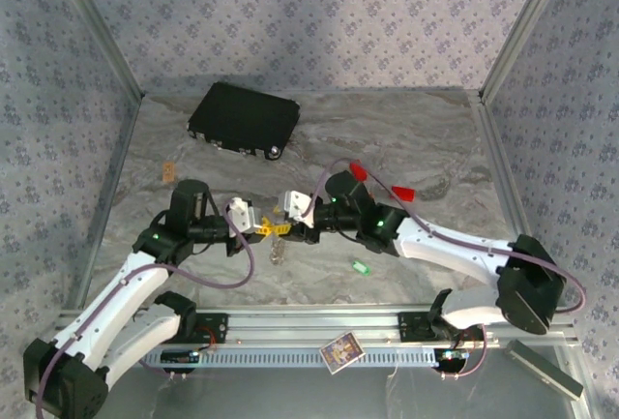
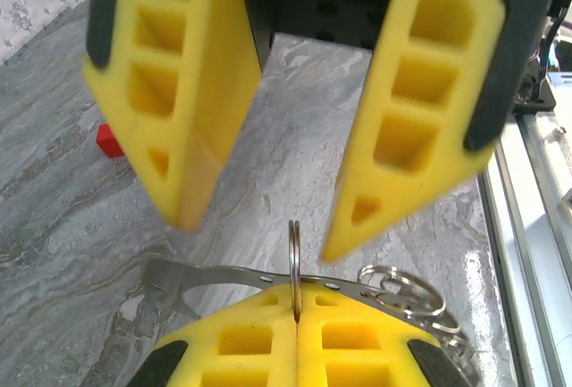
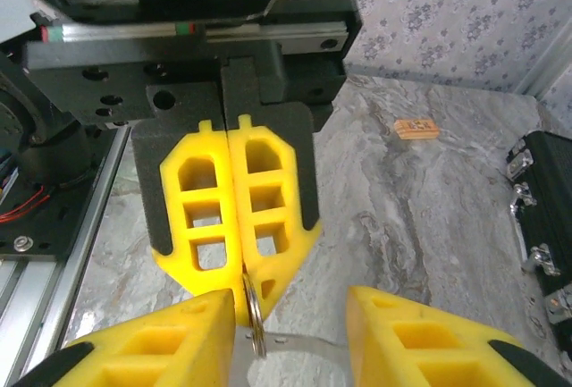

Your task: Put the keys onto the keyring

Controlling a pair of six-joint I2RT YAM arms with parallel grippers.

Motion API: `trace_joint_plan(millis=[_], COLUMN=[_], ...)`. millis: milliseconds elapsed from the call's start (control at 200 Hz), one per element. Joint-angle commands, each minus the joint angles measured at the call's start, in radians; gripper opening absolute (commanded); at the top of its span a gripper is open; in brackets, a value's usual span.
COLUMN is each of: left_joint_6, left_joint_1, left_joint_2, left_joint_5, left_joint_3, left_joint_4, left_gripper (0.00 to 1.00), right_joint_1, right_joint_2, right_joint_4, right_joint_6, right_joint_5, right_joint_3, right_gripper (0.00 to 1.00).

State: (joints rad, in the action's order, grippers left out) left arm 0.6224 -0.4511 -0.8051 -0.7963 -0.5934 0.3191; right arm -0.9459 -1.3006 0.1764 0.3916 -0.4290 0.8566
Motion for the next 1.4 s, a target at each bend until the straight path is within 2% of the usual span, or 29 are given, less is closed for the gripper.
trace_joint_plan(millis=[0,180,530,1049,1144,1249,1274,1324,1394], left_joint_6=[0.073,0.104,0.118,0.110,0.110,0.110,0.108,0.107,0.107], left_joint_1=[-0.022,-0.042,-0.083,-0.101,-0.102,-0.102,-0.103,-0.103,-0.103], left_joint_2=[0.008,-0.004,-0.019,-0.026,-0.026,-0.026,-0.026,-0.023,-0.022], left_joint_5=[0.024,0.036,0.056,0.052,0.051,0.063,0.068,0.076,0.076], left_joint_3=[0.005,0.012,0.009,0.009,0.009,0.008,0.009,0.008,0.009], left_joint_4=[0.015,0.024,0.044,0.046,0.046,0.046,0.046,0.046,0.044], left_gripper=[0.00,0.00,0.00,0.00,0.00,0.00,0.03,0.17,0.20], right_joint_1=[0.034,0.065,0.018,-0.013,-0.016,-0.018,-0.018,-0.019,-0.020], right_joint_2=[0.106,0.163,0.044,-0.018,-0.024,-0.026,-0.026,-0.025,-0.024], right_joint_4=[-0.049,-0.103,-0.103,-0.058,-0.058,-0.064,-0.068,-0.076,-0.083], right_joint_6=[0.005,0.018,0.002,-0.006,-0.004,0.004,0.006,0.012,0.017], right_joint_5=[-0.033,-0.023,-0.089,-0.068,-0.071,-0.064,-0.062,-0.055,-0.051], right_joint_3=[-0.040,-0.091,-0.038,-0.024,-0.018,-0.014,-0.013,-0.011,-0.007], right_gripper=[0.39,0.37,0.29,0.18,0.13,0.00,0.00,0.00,0.00])
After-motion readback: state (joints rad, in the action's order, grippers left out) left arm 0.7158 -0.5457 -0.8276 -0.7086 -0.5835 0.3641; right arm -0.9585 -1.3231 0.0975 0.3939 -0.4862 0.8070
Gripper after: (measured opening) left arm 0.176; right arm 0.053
